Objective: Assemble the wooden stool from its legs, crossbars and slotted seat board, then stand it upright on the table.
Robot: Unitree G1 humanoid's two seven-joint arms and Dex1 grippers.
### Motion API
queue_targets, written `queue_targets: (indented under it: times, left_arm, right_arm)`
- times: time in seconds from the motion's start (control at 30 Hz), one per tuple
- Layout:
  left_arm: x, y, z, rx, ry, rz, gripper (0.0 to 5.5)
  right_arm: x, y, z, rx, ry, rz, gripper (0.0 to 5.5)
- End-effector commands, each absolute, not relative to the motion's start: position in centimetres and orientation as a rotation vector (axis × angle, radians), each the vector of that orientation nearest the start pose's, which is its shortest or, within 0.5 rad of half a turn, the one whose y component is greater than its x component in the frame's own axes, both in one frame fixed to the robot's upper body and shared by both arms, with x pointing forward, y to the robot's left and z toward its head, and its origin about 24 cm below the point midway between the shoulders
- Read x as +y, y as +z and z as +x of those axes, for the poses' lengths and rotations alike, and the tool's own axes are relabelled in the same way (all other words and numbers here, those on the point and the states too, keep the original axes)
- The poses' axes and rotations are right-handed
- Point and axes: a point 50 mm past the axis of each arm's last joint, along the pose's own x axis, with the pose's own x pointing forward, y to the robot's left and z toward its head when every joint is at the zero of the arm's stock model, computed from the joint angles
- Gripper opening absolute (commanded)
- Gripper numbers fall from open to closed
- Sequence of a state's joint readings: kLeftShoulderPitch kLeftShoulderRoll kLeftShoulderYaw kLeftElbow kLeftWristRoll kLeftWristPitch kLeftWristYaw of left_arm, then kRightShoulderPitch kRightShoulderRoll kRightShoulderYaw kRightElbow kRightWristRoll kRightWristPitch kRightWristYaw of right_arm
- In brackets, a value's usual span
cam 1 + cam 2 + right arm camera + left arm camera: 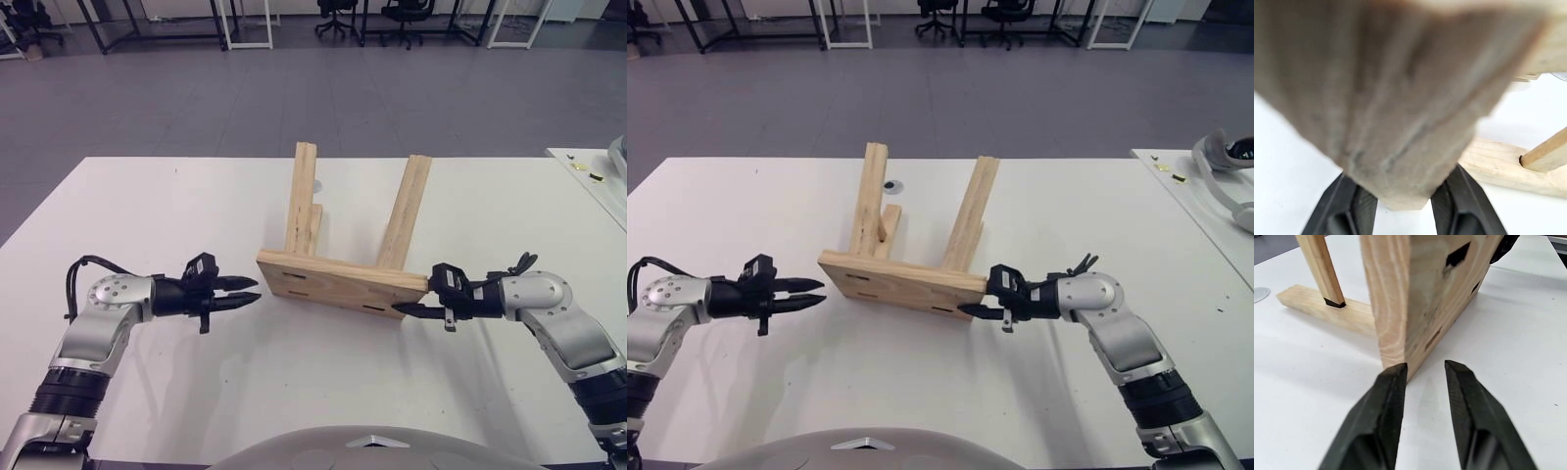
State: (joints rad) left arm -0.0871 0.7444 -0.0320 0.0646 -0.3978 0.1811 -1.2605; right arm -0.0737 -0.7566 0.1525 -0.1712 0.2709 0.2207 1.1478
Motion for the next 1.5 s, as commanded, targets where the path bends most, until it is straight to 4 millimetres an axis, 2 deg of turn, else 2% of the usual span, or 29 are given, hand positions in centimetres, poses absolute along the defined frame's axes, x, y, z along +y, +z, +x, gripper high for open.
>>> queue_targets:
  times: [0.03,0.13,0.27,0.33,0.43,0.6,0.7,0.77,0.8,0.83,0.93,1.0,1.07,1.13,1.17,1.23,1.3,1.4,1.5]
  left_arm:
    - [22.5,7.4,24.7,0.335,-1.255,0.231,2.14]
    - [21.7,7.0,25.9,0.317,-1.273,0.274,2.64]
    - [21.9,6.8,26.8,0.304,-1.279,0.320,3.34]
    - [21.1,7.1,26.3,0.288,-1.350,0.284,3.35]
    - [20.5,7.5,25.4,0.290,-1.436,0.243,2.88]
    - [20.8,7.9,26.0,0.282,-1.417,0.270,1.90]
    - [21.2,8.4,26.2,0.254,-1.403,0.288,1.74]
    - [20.9,9.5,26.1,0.218,-1.425,0.259,1.74]
    - [20.7,10.6,25.9,0.203,-1.447,0.228,1.72]
    - [20.5,12.3,25.7,0.201,-1.489,0.171,1.72]
    - [20.0,19.0,24.6,0.298,-1.677,-0.055,1.70]
    - [20.1,23.7,24.6,0.406,-1.753,-0.262,1.68]
    - [20.5,26.6,24.7,0.519,-1.766,-0.420,1.58]
    - [20.7,28.3,25.6,0.625,-1.722,-0.583,1.45]
    - [20.7,28.9,26.1,0.656,-1.711,-0.639,1.37]
    - [20.7,29.1,27.1,0.713,-1.666,-0.736,1.33]
    - [21.0,27.3,28.0,0.778,-1.572,-0.807,1.33]
    - [21.5,23.6,28.7,0.886,-1.431,-0.898,1.32]
    - [21.6,22.1,29.9,0.901,-1.328,-0.972,1.31]
  right_arm:
    - [-19.3,9.0,22.9,0.339,1.325,-0.453,1.34]
    - [-19.4,9.0,22.9,0.346,1.350,-0.473,1.34]
    - [-19.4,9.0,23.0,0.352,1.369,-0.485,1.34]
    - [-19.4,8.9,23.2,0.347,1.368,-0.492,1.34]
    - [-19.3,8.9,23.5,0.337,1.361,-0.499,1.33]
    - [-19.5,9.1,23.5,0.337,1.366,-0.500,1.33]
    - [-19.7,9.8,23.5,0.342,1.372,-0.445,1.33]
    - [-19.7,10.6,23.4,0.340,1.388,-0.377,1.33]
    - [-19.6,11.6,23.4,0.335,1.407,-0.315,1.33]
    - [-19.3,13.7,23.4,0.314,1.446,-0.191,1.34]
    - [-18.6,22.0,23.7,0.298,1.654,0.161,1.34]
    - [-18.4,26.4,23.6,0.351,1.802,0.323,1.34]
    - [-18.4,29.4,24.0,0.406,1.896,0.465,1.34]
    - [-18.8,31.3,24.7,0.505,1.930,0.622,1.33]
    - [-19.1,31.6,25.0,0.541,1.928,0.695,1.33]
    - [-19.7,30.9,25.7,0.592,1.881,0.842,1.33]
    - [-19.6,28.7,26.4,0.670,1.799,0.953,1.33]
    - [-19.5,24.7,26.7,0.831,1.667,1.087,1.33]
    - [-19.4,22.1,27.6,0.905,1.552,1.187,1.33]
